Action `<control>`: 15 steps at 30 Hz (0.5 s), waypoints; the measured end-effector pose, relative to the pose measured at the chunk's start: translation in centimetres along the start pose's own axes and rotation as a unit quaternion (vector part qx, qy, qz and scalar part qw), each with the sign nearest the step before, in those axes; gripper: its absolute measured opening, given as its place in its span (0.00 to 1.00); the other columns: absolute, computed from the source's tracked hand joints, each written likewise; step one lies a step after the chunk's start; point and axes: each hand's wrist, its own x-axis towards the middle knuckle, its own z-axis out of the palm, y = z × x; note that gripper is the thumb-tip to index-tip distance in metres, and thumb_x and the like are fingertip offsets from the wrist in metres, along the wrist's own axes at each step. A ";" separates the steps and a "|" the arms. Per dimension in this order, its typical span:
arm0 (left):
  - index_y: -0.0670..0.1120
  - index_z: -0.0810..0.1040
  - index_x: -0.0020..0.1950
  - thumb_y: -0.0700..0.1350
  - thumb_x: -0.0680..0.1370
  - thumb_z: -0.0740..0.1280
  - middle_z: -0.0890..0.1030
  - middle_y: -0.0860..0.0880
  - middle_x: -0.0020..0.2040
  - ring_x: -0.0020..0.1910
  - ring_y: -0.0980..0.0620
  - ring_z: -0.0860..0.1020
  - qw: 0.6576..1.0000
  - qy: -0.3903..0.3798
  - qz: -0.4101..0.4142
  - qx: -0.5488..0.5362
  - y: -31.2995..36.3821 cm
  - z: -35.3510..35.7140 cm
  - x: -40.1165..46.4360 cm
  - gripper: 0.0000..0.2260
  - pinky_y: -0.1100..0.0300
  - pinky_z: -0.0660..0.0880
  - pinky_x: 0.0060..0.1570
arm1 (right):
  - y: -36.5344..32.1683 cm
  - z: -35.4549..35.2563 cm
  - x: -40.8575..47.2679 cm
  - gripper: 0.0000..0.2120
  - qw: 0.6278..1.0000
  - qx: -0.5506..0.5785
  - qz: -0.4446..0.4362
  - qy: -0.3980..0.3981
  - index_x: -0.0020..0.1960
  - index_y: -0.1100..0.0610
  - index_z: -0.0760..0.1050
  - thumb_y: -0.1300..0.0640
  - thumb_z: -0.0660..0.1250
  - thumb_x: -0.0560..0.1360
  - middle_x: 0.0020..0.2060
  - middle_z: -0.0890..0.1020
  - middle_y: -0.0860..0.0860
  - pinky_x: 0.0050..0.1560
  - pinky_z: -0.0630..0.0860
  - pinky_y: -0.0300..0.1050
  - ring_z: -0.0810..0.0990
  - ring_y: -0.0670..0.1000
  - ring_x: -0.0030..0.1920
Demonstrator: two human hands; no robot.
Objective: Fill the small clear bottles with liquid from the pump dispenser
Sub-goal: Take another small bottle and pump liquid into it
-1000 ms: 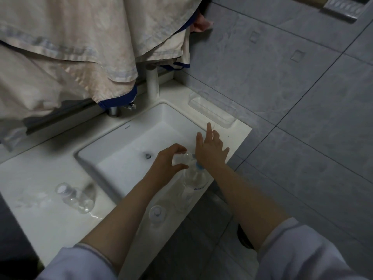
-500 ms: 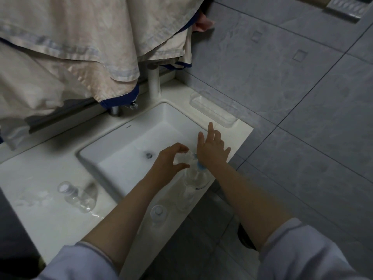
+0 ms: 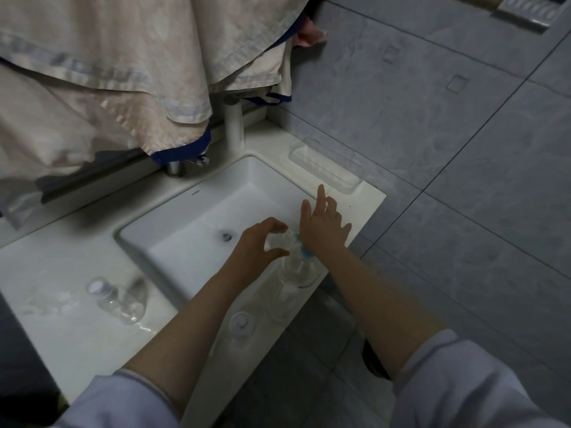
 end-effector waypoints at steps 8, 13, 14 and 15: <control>0.42 0.74 0.60 0.42 0.71 0.72 0.78 0.44 0.57 0.57 0.49 0.76 1.000 0.020 0.019 -0.008 -1.1 0.2 0.1 0.19 0.57 0.71 0.61 | 0.2 0.4 0.4 0.28 1.000 0.011 0.014 0.004 0.77 0.45 0.41 0.39 0.40 0.80 0.77 0.54 0.52 0.71 0.44 0.67 0.56 0.57 0.74; 0.38 0.74 0.60 0.42 0.71 0.72 0.78 0.42 0.58 0.58 0.48 0.76 0.999 0.021 0.030 -0.008 -0.9 0.2 0.0 0.19 0.58 0.70 0.62 | 0.2 0.5 0.1 0.28 1.000 0.006 0.007 0.007 0.77 0.46 0.41 0.40 0.40 0.80 0.77 0.54 0.51 0.71 0.44 0.67 0.57 0.57 0.74; 0.36 0.73 0.62 0.44 0.72 0.70 0.77 0.41 0.60 0.60 0.47 0.75 1.000 0.010 0.017 -0.010 -0.7 0.2 0.0 0.21 0.59 0.69 0.64 | 0.1 0.4 0.1 0.28 1.000 0.005 0.005 0.008 0.77 0.46 0.40 0.40 0.41 0.80 0.77 0.54 0.51 0.71 0.44 0.66 0.57 0.57 0.74; 0.35 0.71 0.64 0.45 0.73 0.68 0.75 0.40 0.62 0.62 0.46 0.74 1.000 -0.001 0.000 -0.016 -0.5 0.3 0.1 0.23 0.59 0.67 0.65 | 0.0 0.2 0.1 0.28 1.000 0.004 0.001 0.013 0.77 0.46 0.40 0.40 0.41 0.80 0.76 0.54 0.51 0.71 0.45 0.66 0.58 0.57 0.74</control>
